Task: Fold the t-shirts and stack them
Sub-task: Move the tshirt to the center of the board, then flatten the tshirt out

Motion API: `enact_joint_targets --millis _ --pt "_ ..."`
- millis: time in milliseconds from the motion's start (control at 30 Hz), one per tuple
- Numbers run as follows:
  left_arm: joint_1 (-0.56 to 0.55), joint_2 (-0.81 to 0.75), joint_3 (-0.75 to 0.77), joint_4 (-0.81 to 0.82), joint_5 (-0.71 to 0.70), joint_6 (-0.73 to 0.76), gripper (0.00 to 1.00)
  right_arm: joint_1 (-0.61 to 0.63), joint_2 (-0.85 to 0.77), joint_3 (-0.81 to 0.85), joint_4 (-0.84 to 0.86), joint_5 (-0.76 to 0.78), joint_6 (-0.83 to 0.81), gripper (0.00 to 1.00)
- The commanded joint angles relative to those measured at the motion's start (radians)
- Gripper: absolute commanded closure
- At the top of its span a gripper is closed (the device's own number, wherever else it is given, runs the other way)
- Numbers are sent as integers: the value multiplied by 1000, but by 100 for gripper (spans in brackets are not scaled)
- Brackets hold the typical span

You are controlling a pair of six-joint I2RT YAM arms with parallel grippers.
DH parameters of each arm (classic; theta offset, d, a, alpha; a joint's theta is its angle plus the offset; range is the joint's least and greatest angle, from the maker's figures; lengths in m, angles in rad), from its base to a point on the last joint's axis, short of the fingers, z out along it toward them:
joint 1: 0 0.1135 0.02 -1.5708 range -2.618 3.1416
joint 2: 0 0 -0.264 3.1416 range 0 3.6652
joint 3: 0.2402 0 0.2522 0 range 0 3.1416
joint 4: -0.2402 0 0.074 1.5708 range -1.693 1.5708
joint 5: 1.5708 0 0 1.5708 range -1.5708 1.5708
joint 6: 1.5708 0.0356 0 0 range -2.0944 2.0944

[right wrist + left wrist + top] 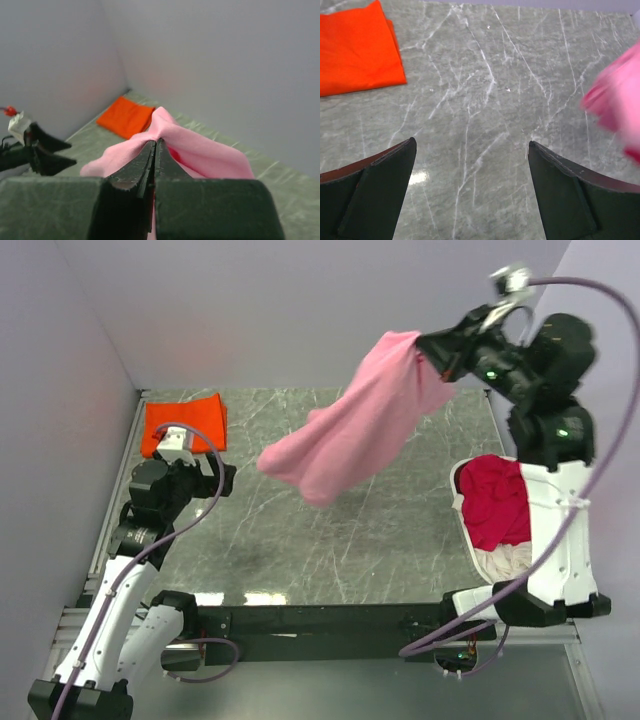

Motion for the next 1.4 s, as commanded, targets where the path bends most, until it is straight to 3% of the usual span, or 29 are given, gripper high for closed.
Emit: enact_joint_targets --millis 0,33,167,267,333,400,433,567,700,867,1067,1167,1367 --pt "-4 -31 -6 52 -44 22 1 67 2 -179 214 51 57 100" --pt "-4 -32 -7 52 -44 22 1 75 -9 -306 248 66 42 100" --pt "-4 -25 -6 52 -40 23 1 89 8 -554 330 174 -40 100" --pt "-4 -16 -4 51 -17 22 0 88 89 -652 269 246 -199 72" --pt "-4 -5 -7 54 3 20 1 69 131 -716 222 325 -274 41" --pt "-4 17 -6 57 53 14 1 33 122 -770 228 294 -307 31" --pt "-4 29 -4 57 78 14 1 -7 97 -819 227 196 -343 24" --pt "-5 132 16 46 178 -30 1 -37 82 -856 126 -40 -509 22" --pt "-4 306 56 9 302 -98 4 -32 132 -889 87 -199 -570 23" --pt "-4 451 82 -31 356 -241 16 -24 229 -772 41 -133 -587 23" --pt "-10 536 40 -20 261 -351 24 -23 431 -498 -84 -93 -564 24" --pt "-24 592 53 -11 253 -375 31 -17 539 -366 -126 -81 -525 24" --pt "-60 707 102 -46 177 -380 35 11 674 -237 -131 -7 -443 28"
